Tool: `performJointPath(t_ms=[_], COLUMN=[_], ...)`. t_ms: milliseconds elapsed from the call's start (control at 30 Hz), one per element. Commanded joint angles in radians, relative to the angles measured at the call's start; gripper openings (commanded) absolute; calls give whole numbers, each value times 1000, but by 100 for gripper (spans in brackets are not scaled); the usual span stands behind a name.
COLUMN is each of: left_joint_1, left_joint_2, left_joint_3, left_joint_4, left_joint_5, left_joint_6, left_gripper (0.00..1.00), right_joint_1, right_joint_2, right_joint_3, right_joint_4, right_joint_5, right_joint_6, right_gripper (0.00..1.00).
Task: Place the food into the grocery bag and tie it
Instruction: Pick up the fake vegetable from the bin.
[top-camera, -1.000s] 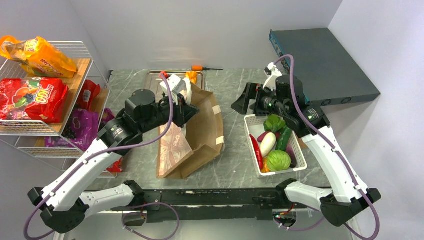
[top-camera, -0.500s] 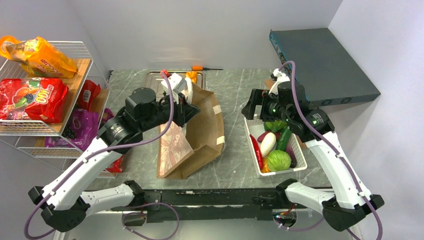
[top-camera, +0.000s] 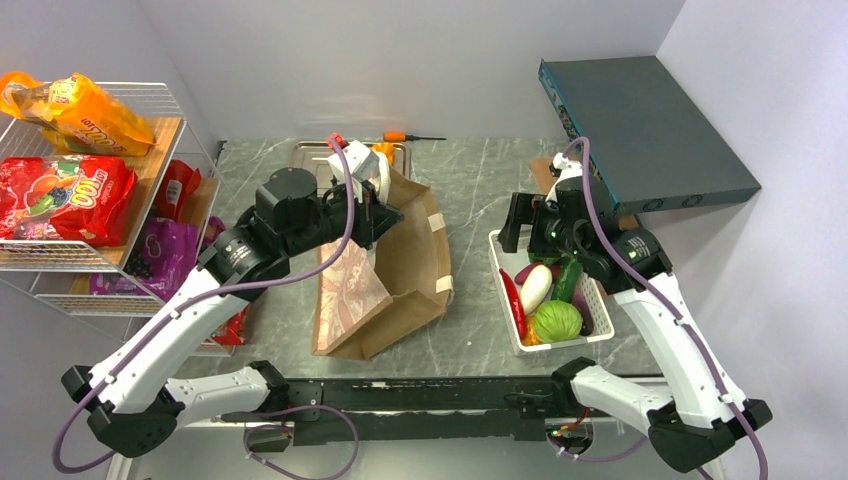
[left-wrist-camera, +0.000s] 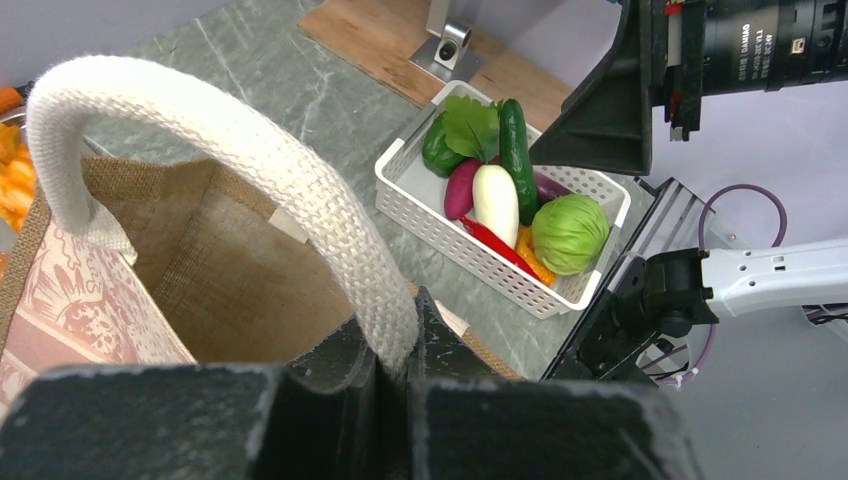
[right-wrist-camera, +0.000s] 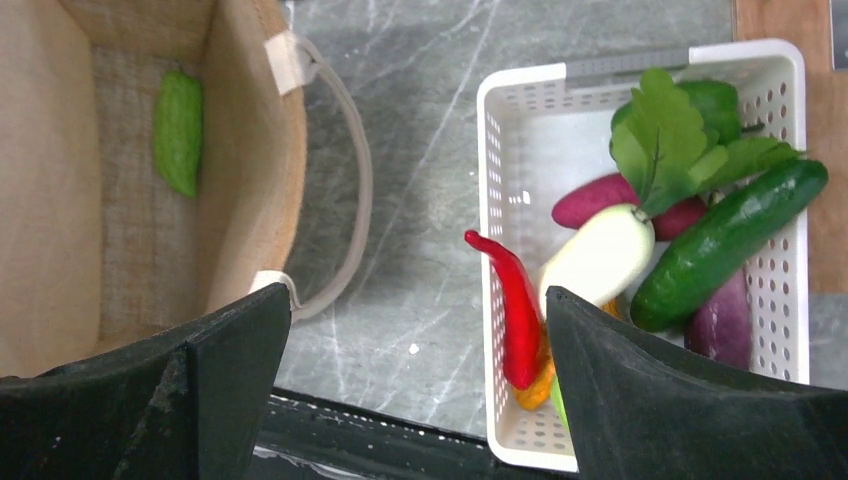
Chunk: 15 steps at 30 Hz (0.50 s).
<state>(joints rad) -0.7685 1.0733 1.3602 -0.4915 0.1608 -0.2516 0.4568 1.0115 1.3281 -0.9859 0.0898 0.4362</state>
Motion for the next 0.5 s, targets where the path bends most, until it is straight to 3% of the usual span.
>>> performJointPath(t_ms=[0, 467], left_joint_1=[3, 3], left_joint_2=[-6, -27], left_joint_3=[46, -5], left_joint_4=[76, 100], left_joint_5=[19, 32], left_joint_6=[12, -17], left_gripper=[0, 0], right_joint_1=[-5, -6], right_joint_2=[-17, -52], right_joint_3=[-14, -156], right_joint_4=[-58, -83], right_joint_5=[56, 42], right_joint_6=[0, 34], right_gripper=[100, 100])
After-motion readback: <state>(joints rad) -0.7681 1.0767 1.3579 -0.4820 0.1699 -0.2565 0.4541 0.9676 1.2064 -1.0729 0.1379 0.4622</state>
